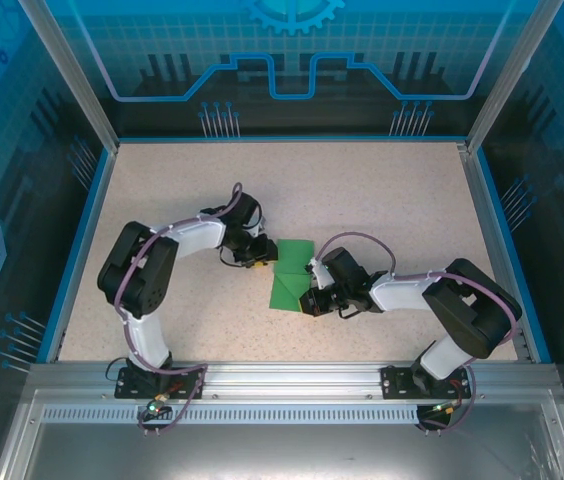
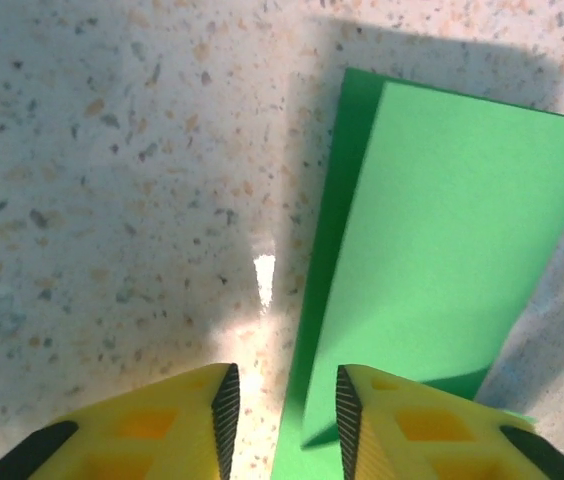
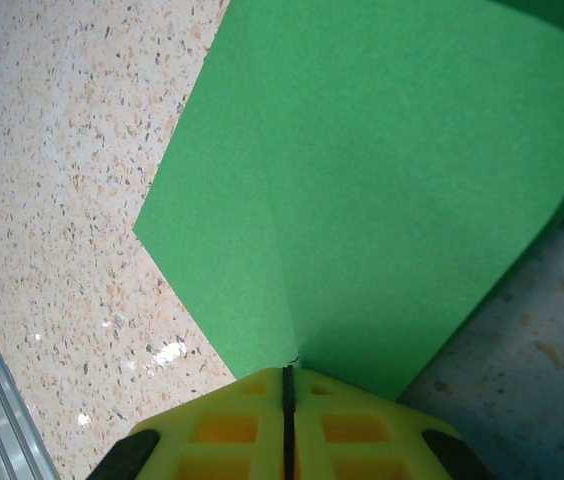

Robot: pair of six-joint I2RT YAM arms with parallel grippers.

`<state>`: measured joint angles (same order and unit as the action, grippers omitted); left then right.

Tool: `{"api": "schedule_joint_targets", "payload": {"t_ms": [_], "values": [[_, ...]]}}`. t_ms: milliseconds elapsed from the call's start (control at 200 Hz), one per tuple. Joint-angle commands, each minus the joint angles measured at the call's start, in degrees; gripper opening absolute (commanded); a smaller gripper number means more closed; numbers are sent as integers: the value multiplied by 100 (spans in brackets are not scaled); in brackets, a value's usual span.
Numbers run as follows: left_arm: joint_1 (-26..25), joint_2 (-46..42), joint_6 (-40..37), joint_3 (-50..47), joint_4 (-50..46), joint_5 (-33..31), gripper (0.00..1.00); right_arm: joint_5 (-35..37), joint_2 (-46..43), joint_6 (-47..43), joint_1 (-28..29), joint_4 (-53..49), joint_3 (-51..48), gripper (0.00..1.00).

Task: Fold a paper plane with a square sheet of paper (pick it up from the middle)
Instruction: Fold the triangle a second time at the center of the table, then turn over the paper at the center of the table.

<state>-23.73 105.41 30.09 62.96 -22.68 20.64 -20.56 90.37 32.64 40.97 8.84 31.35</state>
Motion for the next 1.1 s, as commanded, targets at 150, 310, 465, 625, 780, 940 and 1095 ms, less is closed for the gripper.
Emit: {"api": "schedule_joint_targets", "payload": {"t_ms": [150, 310, 465, 625, 780, 940, 1095], "values": [[-406, -1216, 1016, -1046, 582, 225, 43, -155, 12, 114, 130, -551, -99, 11], [-730, -1393, 1557, -1466, 1169, 117, 45, -142, -354, 146, 116, -700, 11, 24], [-842, -1449, 1753, -1684, 1496, 60, 46, -106, -825, 69, -17, -1054, 173, 29], [-966, -1518, 1969, -1915, 1924, 49, 50, -58, -1082, 10, -231, -1211, 288, 29], [-1057, -1554, 2163, -2110, 2280, 53, 52, -53, -944, -76, -489, -1124, 421, 28], [-1165, -1455, 2313, -2213, 2615, -17, 53, -127, -558, -168, -624, -968, 568, 23], [-1289, -1397, 2432, -2345, 2880, -137, 53, -53, -311, -298, -678, -967, 679, 23]]}}
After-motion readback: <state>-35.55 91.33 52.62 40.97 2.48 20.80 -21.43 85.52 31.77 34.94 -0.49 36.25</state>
